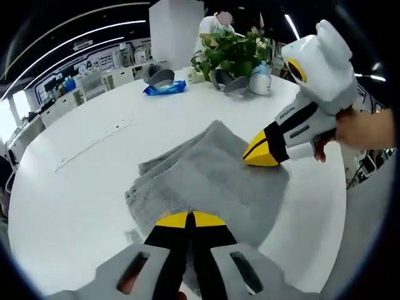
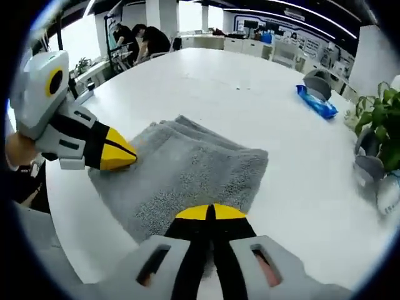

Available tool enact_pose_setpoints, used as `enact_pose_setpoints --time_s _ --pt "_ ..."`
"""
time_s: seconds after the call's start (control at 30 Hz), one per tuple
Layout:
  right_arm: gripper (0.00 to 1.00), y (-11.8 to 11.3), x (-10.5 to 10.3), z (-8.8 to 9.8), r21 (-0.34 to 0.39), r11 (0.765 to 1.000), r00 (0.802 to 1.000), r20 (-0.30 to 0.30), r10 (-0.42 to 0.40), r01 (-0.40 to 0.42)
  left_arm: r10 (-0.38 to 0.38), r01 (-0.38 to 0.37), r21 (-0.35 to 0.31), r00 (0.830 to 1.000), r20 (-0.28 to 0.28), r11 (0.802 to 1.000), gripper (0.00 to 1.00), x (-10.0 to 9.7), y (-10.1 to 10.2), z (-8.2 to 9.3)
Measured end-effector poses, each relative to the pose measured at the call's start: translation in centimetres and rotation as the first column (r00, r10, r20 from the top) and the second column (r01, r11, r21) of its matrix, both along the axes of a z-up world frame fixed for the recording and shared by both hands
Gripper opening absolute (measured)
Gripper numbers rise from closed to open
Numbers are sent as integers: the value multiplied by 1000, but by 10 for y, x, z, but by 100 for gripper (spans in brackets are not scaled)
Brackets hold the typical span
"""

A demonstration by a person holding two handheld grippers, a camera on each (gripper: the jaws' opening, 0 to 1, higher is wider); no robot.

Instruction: Fold the towel on the table until its edges align and the towel forms a compact rectangular stack.

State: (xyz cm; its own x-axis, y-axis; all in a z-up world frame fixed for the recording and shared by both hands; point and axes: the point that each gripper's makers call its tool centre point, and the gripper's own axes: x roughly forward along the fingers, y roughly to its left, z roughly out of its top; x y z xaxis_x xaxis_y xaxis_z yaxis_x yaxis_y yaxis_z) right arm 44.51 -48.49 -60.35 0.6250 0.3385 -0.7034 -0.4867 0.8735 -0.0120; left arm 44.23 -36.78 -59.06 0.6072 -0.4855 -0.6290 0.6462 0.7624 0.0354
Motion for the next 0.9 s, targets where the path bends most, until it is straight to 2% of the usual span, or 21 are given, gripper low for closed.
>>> enact_pose_setpoints --time_s 0.1,0.13,0.23,0.33,0.4,0.5,0.6,0.67,0.77,0.83,0.9 --pt "0 -15 -18 21 23 999 995 90 -43 41 60 -58 -112 998 14 992 1 -14 2 24" --pt "0 -19 -24 25 29 998 993 101 -57 54 80 -73 -136 996 42 988 2 -20 6 33" --pt "0 -33 -47 34 53 995 986 138 -89 82 106 -93 -148 991 87 985 7 -37 15 46" --pt "3 -44 -65 43 73 992 983 146 -109 99 137 -117 -189 986 93 975 10 -54 22 56" --pt "7 -49 -74 52 102 988 978 166 -127 111 146 -126 -206 986 81 970 13 -65 25 56" --pt "19 -48 -84 64 167 980 974 179 -138 108 183 -158 -210 977 106 965 19 -74 33 57" --pt "26 -49 -92 61 159 982 972 197 -128 97 214 -187 -248 973 89 951 24 -81 35 52" --pt "34 -53 -97 51 127 987 976 182 -117 94 235 -209 -272 970 66 939 27 -87 35 46" --pt "47 -54 -106 51 129 988 974 199 -105 80 254 -222 -276 963 88 935 35 -93 34 46" --pt "57 -55 -110 49 144 986 973 203 -110 81 246 -211 -259 963 110 942 46 -94 34 48" --pt "62 -57 -114 43 174 980 971 199 -134 100 249 -209 -248 958 140 946 60 -93 35 52"
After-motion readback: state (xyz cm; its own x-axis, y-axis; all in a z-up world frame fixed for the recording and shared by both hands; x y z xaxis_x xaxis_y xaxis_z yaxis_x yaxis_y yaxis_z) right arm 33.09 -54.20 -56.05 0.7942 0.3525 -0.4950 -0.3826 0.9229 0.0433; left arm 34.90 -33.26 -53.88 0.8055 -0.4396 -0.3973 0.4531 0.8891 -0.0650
